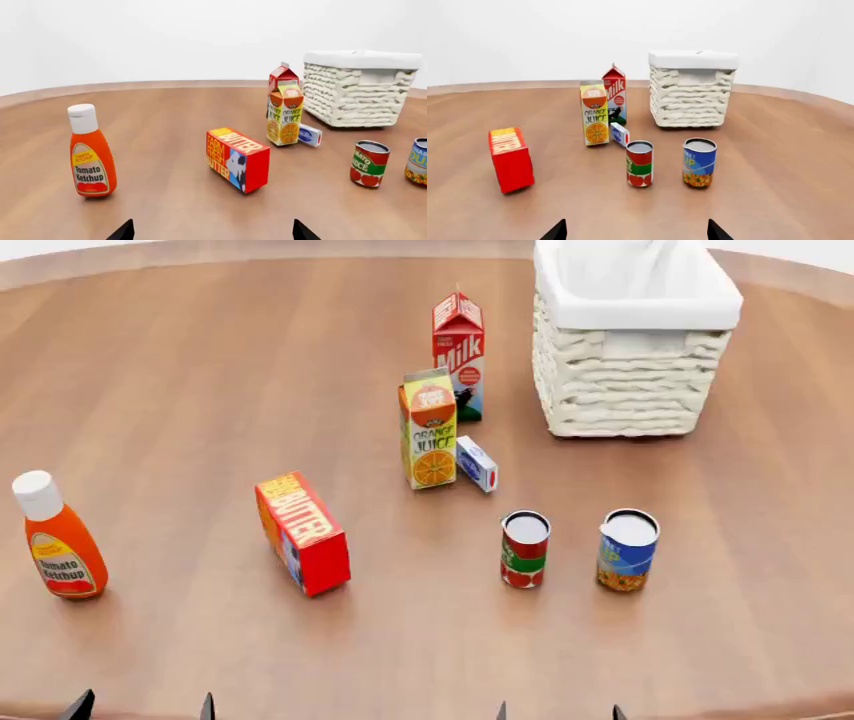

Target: Pick up the tomato sauce, and put it in the basket.

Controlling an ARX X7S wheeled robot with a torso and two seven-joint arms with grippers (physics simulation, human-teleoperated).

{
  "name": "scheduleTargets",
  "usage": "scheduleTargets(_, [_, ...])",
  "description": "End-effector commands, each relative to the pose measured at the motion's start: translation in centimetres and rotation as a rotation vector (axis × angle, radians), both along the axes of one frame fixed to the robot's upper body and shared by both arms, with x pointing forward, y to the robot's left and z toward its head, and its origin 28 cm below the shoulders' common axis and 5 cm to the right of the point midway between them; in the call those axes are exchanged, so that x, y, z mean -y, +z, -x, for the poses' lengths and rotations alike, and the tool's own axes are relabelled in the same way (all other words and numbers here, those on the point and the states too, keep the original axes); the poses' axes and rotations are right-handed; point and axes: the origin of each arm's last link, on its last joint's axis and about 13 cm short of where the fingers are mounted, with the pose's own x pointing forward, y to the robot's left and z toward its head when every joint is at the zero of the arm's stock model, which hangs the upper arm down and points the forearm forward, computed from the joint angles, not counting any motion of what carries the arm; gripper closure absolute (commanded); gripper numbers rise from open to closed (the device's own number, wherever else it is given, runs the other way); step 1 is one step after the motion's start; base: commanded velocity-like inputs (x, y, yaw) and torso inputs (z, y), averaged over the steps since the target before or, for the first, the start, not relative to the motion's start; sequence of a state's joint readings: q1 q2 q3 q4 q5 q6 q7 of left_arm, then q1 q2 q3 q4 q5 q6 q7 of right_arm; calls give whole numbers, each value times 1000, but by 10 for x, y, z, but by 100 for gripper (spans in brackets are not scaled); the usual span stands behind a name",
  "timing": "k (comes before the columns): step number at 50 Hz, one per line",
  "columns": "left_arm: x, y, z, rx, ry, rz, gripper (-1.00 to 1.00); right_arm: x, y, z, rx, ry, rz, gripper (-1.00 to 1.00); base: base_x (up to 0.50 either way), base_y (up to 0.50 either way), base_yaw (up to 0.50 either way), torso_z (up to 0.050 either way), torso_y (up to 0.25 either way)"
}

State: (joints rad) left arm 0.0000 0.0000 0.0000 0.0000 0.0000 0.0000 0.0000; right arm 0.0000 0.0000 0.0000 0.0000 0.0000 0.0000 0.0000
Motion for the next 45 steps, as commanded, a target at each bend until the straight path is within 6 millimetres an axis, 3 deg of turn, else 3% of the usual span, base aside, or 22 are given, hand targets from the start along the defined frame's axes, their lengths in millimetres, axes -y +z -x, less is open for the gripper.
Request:
scheduleTargets(1, [-1, 0, -1, -11, 6, 21, -100, 0, 1, 0, 5, -1, 0, -100, 0, 0, 0, 0, 0])
scheduleTargets(16, [3, 4, 0, 19, 3, -26, -100, -1, 8, 0, 10, -1, 4, -100, 0, 0, 0, 0, 0])
scheduleTargets(26, [6, 52, 11, 142, -40, 38, -100, -8, 75, 15, 188, 57, 49, -100, 0, 0, 0, 0, 0])
scheduleTargets(45, [2, 102, 36, 283, -59, 79, -100, -8, 135, 40, 376, 51, 65, -100, 0, 0, 0, 0, 0])
